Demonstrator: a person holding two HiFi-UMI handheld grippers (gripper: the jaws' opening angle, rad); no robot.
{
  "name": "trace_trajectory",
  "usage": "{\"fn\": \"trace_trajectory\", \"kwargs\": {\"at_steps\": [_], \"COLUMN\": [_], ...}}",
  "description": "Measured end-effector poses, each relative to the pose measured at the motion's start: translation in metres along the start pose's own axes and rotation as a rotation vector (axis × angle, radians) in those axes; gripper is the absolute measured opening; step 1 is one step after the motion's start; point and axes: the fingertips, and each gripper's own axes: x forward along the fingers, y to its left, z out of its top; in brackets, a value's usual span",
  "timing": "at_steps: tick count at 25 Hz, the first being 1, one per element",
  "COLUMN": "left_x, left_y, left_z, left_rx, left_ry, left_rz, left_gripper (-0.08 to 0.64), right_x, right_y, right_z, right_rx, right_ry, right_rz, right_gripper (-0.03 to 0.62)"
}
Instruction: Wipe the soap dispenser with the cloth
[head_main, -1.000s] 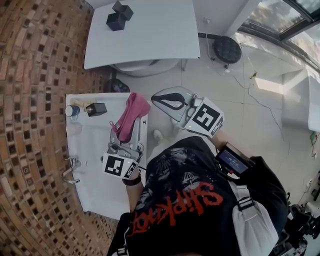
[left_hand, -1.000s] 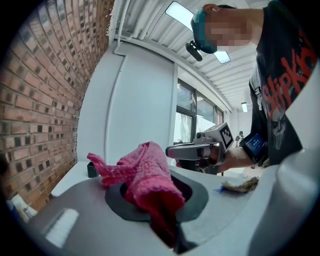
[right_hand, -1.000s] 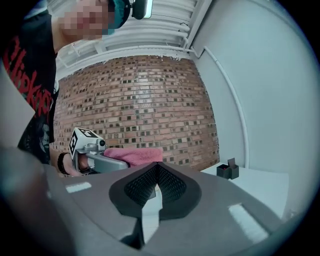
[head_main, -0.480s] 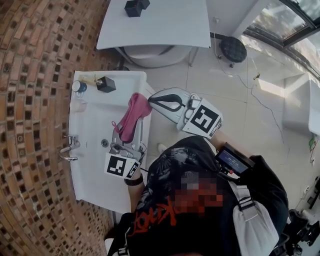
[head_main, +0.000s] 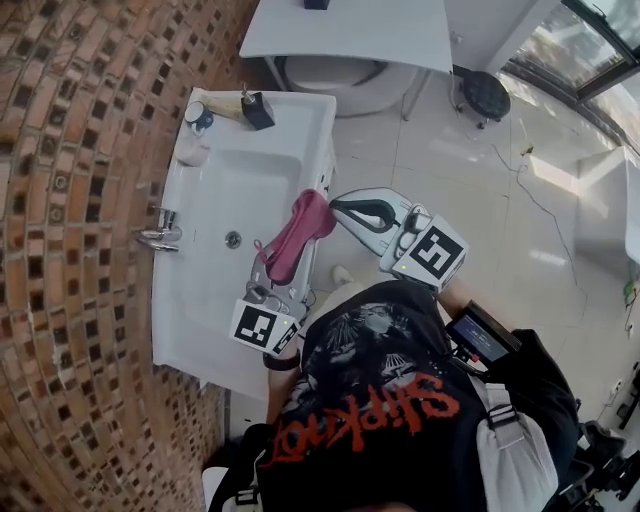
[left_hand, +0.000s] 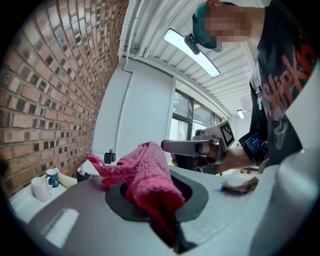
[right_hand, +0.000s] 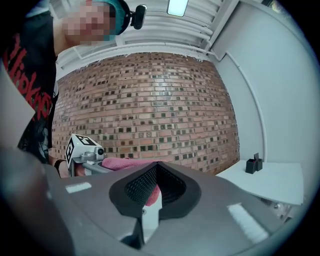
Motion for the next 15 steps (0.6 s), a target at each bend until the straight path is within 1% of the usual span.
{"fn": "trace_trajectory", "kwargs": {"at_steps": [3, 5, 9, 15], "left_x": [-0.012, -0.01, 0.004, 0.031], "left_y": [-0.005, -0.01, -0.019, -0.039], "left_z": [0.004, 0.009, 0.016, 0.023], "left_rx": [0.012, 0.023, 0.033, 0.064], "left_ry": [-0.01, -0.017, -0.016, 0.008], "left_rz": [-0.004, 0.0, -0.004, -0.035], "left_gripper": [0.051, 0.051, 0.051, 0.051], "right_x": [-0.003, -0.008, -0.022, -0.042], "right_y": [0.013, 0.014, 0.002, -0.012], "right_z": [0.002, 0.007, 0.017, 0.02], "right_rx": [0.007, -0.001, 0.029, 0.034], "right_ry": [0.006, -0.016, -0.058, -0.059], "right_rz": [-0.005, 0.0, -0.019, -0.02], "right_gripper": [0.0, 0.0, -0.002, -0.002]}}
